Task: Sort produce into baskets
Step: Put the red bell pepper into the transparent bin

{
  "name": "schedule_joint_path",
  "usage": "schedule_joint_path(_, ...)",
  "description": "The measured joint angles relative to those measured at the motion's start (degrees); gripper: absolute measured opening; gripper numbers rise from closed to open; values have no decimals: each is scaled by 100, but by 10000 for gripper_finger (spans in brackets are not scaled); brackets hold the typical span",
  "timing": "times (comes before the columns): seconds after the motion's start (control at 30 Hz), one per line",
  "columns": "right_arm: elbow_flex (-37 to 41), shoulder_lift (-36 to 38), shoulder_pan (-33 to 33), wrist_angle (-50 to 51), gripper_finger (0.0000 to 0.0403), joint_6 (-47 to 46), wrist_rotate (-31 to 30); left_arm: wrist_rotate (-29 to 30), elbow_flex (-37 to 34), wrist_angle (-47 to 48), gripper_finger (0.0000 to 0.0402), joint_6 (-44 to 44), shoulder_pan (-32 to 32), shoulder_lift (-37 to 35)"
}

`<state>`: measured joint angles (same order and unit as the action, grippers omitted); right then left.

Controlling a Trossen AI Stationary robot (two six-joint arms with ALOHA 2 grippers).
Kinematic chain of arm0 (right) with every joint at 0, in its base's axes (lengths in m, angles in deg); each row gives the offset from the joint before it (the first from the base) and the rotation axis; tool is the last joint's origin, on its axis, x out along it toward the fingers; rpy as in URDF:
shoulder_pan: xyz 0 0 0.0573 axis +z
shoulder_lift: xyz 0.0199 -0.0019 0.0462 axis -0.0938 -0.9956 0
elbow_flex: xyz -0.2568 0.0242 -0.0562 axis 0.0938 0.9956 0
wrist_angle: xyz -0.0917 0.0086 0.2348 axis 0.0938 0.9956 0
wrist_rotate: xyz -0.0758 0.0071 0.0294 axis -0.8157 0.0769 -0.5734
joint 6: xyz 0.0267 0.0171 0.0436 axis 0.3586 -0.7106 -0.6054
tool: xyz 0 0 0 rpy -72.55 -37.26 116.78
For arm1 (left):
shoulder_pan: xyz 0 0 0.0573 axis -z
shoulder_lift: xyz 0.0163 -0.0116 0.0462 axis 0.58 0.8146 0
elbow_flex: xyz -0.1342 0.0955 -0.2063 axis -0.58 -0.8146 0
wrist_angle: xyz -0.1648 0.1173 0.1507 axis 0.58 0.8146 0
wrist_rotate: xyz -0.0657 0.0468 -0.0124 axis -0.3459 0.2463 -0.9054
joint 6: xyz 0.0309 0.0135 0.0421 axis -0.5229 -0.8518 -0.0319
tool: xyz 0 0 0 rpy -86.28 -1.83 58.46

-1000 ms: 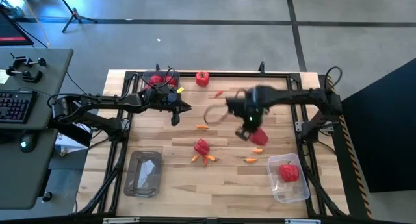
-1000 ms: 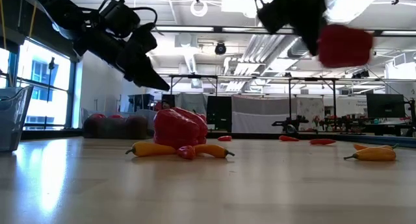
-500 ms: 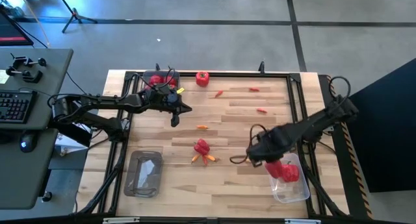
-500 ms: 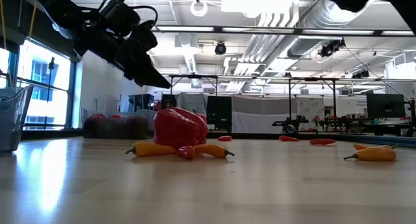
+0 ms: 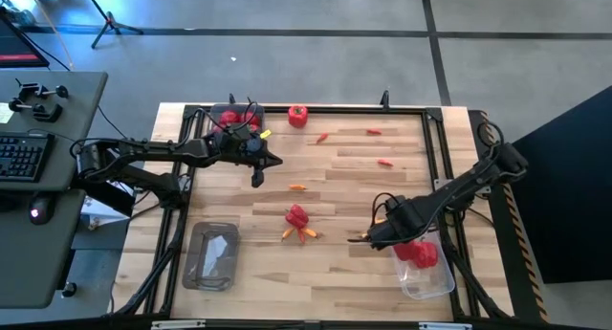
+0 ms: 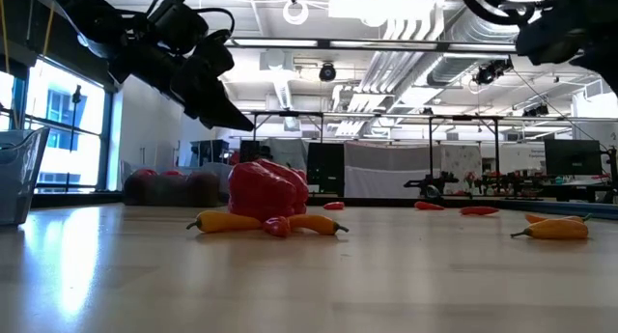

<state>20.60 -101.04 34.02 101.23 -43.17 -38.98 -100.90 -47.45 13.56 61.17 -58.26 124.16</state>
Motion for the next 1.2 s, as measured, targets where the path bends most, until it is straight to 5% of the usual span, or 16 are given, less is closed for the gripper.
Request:
schedule_joint_path(0.17,103,0,-3,-145,43,21,11,-3,-60,-133,1,-113,0,0)
schedule_joint_path(0.43,-218,13,-59,277,163,622,119,-319,-1137,-2108,0,274,-9,-2)
schedule_joint_path(0.57,-678,16,-194,668,185,1036,-628,-318,-1326,-2267,0,267,-9,-2)
schedule_joint_path(0.73,-899,24,-577,39,151,2206,-2009,-314,-1526,-2536,0,237,-9,-3)
schedule_joint_path(0.87,-689,24,-1092,-1399,90,3749,-2453,-314,-1752,-2863,0,187,-9,-4)
schedule_joint_path(1.03,-201,24,-1858,-3858,15,5791,-2437,-318,-1938,-3014,0,343,-9,-4)
schedule_joint_path(1.2,105,-169,-2507,-5644,15,7229,-1741,-320,-2351,-3754,0,574,-50,-4)
